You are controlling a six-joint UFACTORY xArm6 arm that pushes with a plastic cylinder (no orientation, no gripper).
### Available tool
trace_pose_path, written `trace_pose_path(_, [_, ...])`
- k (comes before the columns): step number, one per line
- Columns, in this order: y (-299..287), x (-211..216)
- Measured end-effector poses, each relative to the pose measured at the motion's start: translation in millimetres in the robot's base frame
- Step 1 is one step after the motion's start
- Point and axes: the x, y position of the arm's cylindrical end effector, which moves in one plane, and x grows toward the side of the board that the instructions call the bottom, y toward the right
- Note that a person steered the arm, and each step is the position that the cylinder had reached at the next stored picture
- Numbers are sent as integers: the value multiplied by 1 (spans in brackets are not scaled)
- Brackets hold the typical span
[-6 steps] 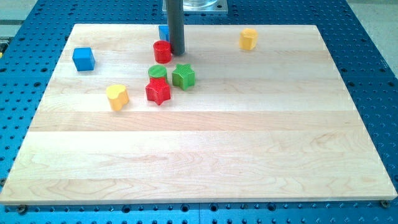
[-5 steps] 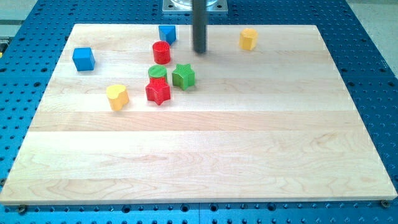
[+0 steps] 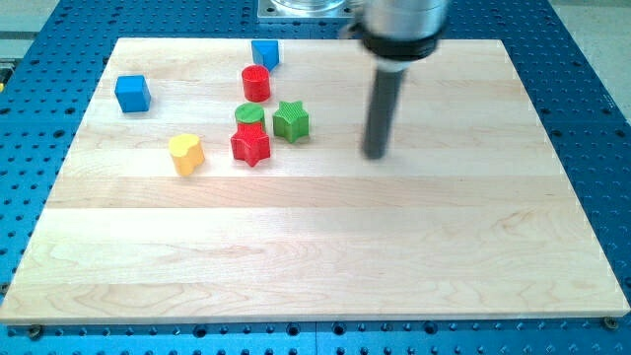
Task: Place the green star to the bottom left of the hexagon
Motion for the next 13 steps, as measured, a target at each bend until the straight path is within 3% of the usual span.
trace_pose_path(1, [-75, 1])
trace_pose_path(3, [-42, -53])
trace_pose_path(4, [-77, -16])
trace_pose_path(5, [-88, -23])
trace_pose_path(7, [-22, -82])
trace_pose_path(8, [-60, -33])
trace_pose_path(11, [-67, -65])
trace_pose_path(13, [-3, -88])
